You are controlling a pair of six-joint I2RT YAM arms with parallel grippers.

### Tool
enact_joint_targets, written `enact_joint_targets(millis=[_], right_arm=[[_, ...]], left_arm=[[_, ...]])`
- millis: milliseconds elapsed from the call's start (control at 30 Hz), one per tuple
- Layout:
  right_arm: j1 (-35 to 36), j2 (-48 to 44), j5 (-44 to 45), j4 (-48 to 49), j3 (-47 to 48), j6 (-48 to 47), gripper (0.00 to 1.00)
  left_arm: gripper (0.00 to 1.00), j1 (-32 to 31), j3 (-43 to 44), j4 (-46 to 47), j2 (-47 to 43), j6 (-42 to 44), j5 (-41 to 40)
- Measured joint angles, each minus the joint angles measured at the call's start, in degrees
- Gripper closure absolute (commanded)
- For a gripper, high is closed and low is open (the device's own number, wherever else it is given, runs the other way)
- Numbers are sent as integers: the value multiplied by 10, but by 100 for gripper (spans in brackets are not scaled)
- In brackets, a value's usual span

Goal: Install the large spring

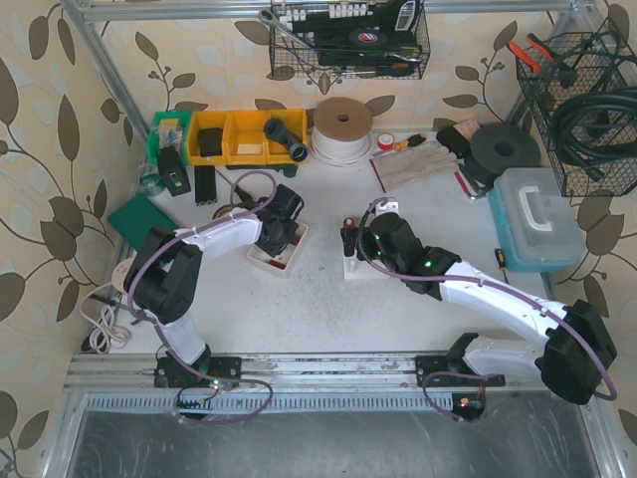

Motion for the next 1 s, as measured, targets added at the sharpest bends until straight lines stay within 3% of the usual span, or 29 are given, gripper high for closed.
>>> enact_joint_targets(millis=[533, 767, 1000], right_arm=[[-3, 2, -7, 0, 0, 0, 2], [-4, 2, -8, 1, 0, 0, 2], [-6, 2, -9, 1, 0, 0, 2]], left_arm=[[57, 0, 0, -15, -35, -21, -10], [33, 0, 0, -1, -7, -30, -8], [32, 0, 6, 4, 18, -35, -1]])
